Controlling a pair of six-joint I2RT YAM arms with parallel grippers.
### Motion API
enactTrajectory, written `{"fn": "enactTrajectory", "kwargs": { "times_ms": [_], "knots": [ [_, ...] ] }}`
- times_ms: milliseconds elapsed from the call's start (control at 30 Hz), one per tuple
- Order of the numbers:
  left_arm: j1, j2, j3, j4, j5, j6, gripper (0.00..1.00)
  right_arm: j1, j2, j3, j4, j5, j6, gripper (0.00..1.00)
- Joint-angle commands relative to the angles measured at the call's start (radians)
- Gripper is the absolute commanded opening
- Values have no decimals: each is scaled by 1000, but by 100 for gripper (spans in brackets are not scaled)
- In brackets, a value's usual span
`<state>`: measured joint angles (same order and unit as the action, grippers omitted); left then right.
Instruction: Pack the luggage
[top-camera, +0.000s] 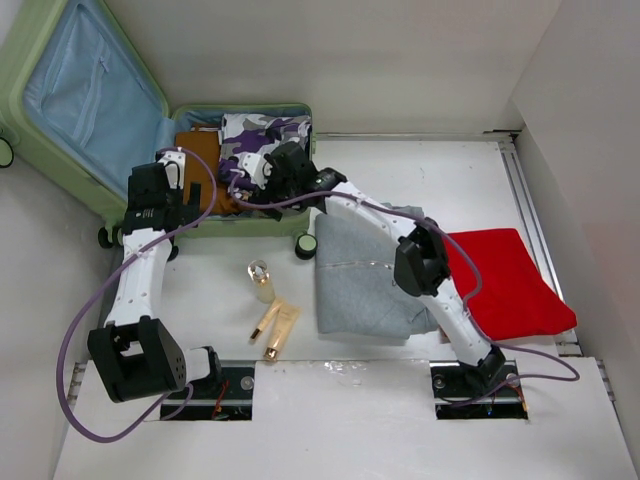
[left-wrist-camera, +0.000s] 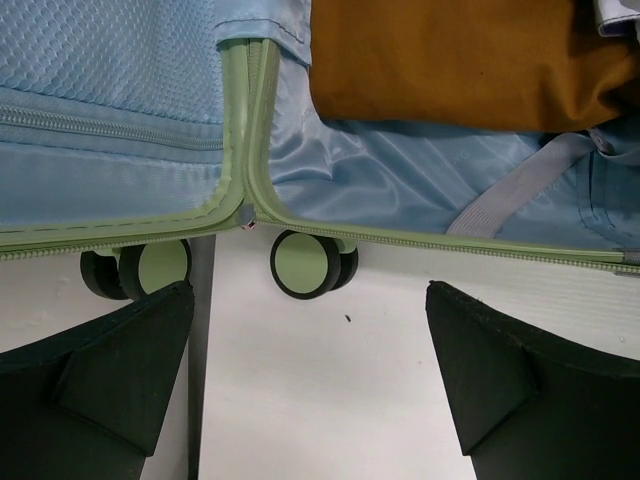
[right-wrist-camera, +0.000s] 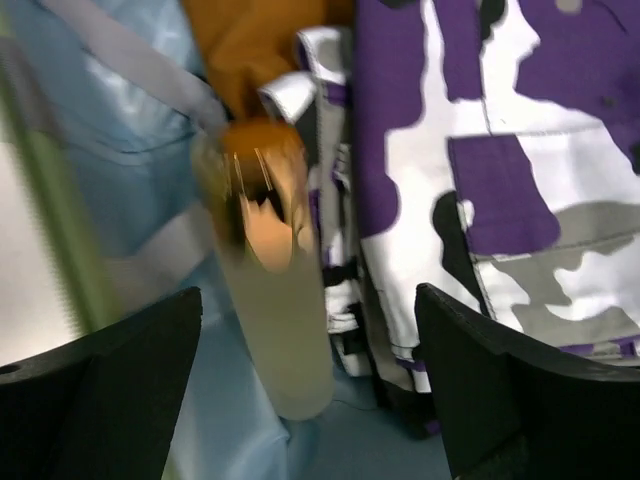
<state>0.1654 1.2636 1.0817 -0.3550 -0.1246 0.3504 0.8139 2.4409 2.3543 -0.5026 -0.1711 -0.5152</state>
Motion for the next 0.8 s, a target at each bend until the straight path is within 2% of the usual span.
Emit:
{"fn": "enactTrajectory", "kwargs": {
  "times_ms": [0, 133, 300, 333, 467, 567, 767],
  "knots": [
    [3, -15, 40, 21, 0, -5, 100, 22, -162, -29, 90, -80, 12, 93],
    [3, -24, 40, 21, 11, -5, 100, 22, -320, -139, 223, -93, 0, 93],
    [3, -33, 40, 21, 11, -27, 100, 22, -509, -373, 271, -270, -57, 93],
    [3, -42, 40, 21, 11, -27, 100, 22, -546, -514, 282, -293, -57, 93],
    [3, -63, 29, 10, 20, -39, 100, 22, -751, -878, 416, -408, -28, 93],
    [3, -89, 8, 10, 29, -48, 100, 48, -798, -1073, 579, -504, -16, 93],
    [3, -133, -14, -10, 29, -48, 100, 102, -688, -1197, 902, -556, 101, 94]
  ]
}}
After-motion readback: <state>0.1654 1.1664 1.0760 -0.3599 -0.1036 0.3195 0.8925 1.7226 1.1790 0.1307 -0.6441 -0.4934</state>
